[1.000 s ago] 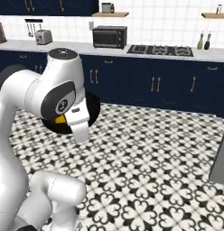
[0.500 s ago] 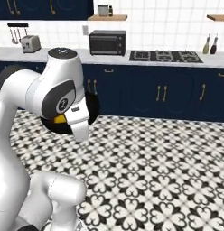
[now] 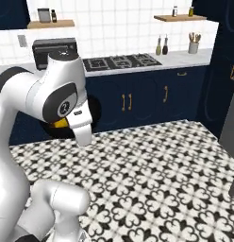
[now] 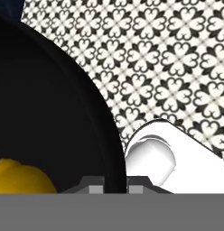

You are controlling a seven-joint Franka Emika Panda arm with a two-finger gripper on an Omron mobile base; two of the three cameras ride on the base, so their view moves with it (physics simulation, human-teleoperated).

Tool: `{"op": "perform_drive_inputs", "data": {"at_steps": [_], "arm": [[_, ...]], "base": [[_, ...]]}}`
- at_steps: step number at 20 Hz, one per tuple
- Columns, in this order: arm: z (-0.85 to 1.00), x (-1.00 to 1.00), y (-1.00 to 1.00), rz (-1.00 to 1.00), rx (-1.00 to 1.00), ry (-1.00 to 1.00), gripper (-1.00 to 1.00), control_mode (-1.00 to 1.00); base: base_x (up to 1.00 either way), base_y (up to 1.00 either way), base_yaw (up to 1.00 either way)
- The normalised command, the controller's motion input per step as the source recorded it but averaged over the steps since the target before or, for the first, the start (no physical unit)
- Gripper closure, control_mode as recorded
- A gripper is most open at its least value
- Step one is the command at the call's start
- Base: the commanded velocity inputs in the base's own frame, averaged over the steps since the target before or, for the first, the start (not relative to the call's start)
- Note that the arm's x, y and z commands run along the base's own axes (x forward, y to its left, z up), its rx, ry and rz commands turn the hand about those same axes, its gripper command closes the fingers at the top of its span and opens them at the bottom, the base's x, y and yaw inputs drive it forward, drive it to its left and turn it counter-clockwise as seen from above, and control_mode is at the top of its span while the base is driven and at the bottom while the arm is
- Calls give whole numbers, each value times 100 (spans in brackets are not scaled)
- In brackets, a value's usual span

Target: Pick the chicken drumstick and lemon from their plates and place them in the bowl. Then put the bowl in the fridge.

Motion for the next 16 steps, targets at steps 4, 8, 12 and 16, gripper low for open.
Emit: {"op": "perform_drive_inputs", "data": {"at_steps": [4, 8, 12, 16], "arm": [[0, 0, 0, 0, 0, 0, 100, 100], [0, 0, 0, 0, 0, 0, 100, 100], [0, 0, 0, 0, 0, 0, 100, 100], [0, 0, 0, 0, 0, 0, 100, 100]], "base": [[73, 75, -72], [65, 70, -75], [62, 76, -73], [71, 85, -67]]}}
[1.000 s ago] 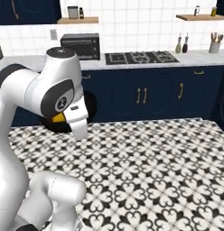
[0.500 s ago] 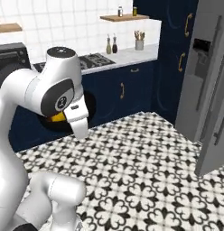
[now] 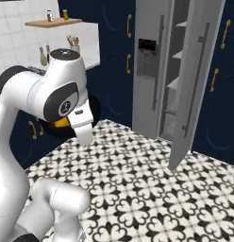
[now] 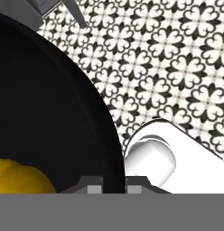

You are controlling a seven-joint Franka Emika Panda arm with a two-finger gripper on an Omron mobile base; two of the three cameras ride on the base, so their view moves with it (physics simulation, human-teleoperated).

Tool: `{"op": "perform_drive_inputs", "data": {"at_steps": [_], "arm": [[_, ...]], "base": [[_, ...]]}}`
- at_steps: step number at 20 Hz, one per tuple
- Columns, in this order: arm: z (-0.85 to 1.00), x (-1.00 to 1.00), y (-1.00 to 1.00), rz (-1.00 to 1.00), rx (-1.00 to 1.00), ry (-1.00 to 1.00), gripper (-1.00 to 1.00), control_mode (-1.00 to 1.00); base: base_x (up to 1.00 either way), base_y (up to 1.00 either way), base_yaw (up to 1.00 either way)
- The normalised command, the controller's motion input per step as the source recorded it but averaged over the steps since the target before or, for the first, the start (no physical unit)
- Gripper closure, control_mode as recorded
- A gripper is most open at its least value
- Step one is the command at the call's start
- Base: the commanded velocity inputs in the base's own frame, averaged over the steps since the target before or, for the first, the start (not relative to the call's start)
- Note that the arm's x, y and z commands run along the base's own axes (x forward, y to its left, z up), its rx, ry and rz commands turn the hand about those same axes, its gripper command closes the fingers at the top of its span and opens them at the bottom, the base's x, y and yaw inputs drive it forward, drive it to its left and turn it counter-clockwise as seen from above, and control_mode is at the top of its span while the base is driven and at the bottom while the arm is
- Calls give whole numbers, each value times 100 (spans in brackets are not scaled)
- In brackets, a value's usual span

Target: Pick the chicken drumstick and lemon from their plates and place them in the bowl. Then put the bowl in the fridge.

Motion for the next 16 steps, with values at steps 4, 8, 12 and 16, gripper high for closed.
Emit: {"op": "perform_drive_inputs", "data": {"at_steps": [4, 8, 12, 16], "arm": [[0, 0, 0, 0, 0, 0, 100, 100], [0, 0, 0, 0, 0, 0, 100, 100], [0, 0, 0, 0, 0, 0, 100, 100], [0, 0, 0, 0, 0, 0, 100, 100]], "base": [[75, 89, -65], [81, 90, -65], [88, 97, -63], [88, 100, -61]]}}
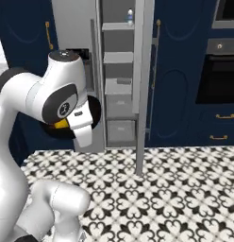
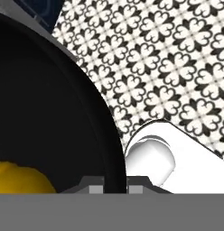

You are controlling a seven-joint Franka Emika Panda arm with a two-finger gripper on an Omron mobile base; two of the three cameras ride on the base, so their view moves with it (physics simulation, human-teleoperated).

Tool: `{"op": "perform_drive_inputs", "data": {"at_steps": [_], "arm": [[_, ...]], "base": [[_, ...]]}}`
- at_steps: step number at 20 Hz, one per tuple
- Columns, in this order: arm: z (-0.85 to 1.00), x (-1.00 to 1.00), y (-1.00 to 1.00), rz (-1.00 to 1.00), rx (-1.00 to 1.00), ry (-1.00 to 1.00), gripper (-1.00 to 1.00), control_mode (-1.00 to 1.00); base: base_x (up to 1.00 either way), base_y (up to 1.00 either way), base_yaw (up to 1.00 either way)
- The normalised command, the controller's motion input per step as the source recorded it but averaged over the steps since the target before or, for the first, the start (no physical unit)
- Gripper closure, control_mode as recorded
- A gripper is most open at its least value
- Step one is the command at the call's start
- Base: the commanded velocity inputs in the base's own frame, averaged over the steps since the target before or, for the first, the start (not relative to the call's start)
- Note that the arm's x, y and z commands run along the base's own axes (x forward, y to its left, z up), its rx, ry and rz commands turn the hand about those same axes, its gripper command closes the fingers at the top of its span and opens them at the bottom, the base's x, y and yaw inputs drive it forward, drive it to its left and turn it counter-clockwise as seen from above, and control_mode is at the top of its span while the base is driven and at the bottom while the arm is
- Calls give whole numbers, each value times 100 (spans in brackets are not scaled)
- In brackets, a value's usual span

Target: Pick the chicken drumstick and lemon from their plates and place them in the bowl. Then put the bowl in the fridge.

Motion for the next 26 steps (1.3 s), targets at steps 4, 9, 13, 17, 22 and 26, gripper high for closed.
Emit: {"op": "perform_drive_inputs", "data": {"at_steps": [4, 9, 13, 17, 22, 26], "arm": [[0, 0, 0, 0, 0, 0, 100, 100], [0, 0, 0, 0, 0, 0, 100, 100], [0, 0, 0, 0, 0, 0, 100, 100], [0, 0, 0, 0, 0, 0, 100, 100], [0, 0, 0, 0, 0, 0, 100, 100], [0, 0, 0, 0, 0, 0, 100, 100]], "base": [[93, 100, -59], [100, 90, -46], [100, 66, -15], [100, 30, 5], [100, 15, 14], [97, 0, 14]]}}
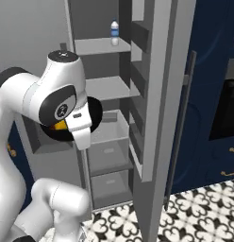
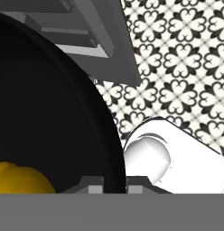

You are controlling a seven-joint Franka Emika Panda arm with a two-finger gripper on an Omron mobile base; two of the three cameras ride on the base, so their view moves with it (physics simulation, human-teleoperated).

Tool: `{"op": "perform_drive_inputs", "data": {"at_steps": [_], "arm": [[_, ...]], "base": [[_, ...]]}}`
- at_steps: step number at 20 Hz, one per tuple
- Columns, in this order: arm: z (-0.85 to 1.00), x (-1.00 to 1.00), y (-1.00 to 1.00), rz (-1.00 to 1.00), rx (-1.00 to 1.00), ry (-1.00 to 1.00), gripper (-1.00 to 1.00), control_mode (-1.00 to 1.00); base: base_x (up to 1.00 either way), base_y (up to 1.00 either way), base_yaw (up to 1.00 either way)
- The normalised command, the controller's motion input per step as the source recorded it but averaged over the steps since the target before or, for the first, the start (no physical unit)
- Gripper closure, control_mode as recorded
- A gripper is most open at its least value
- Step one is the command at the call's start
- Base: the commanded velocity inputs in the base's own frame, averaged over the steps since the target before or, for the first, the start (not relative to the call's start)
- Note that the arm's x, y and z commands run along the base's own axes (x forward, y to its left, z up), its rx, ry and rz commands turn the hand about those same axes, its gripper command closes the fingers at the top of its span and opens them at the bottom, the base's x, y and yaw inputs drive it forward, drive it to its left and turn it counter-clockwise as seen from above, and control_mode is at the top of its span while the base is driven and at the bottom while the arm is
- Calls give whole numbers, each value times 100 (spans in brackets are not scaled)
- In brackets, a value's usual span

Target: Pick the chicken drumstick and lemon from their plates and place them in the bowl. Then put the bowl in the fridge.

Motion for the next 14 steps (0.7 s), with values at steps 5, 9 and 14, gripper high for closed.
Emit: {"op": "perform_drive_inputs", "data": {"at_steps": [5, 9, 14], "arm": [[0, 0, 0, 0, 0, 0, 100, 100], [0, 0, 0, 0, 0, 0, 100, 100], [0, 0, 0, 0, 0, 0, 100, 100]], "base": [[80, -1, 17], [14, -43, 23], [21, -52, 25]]}}
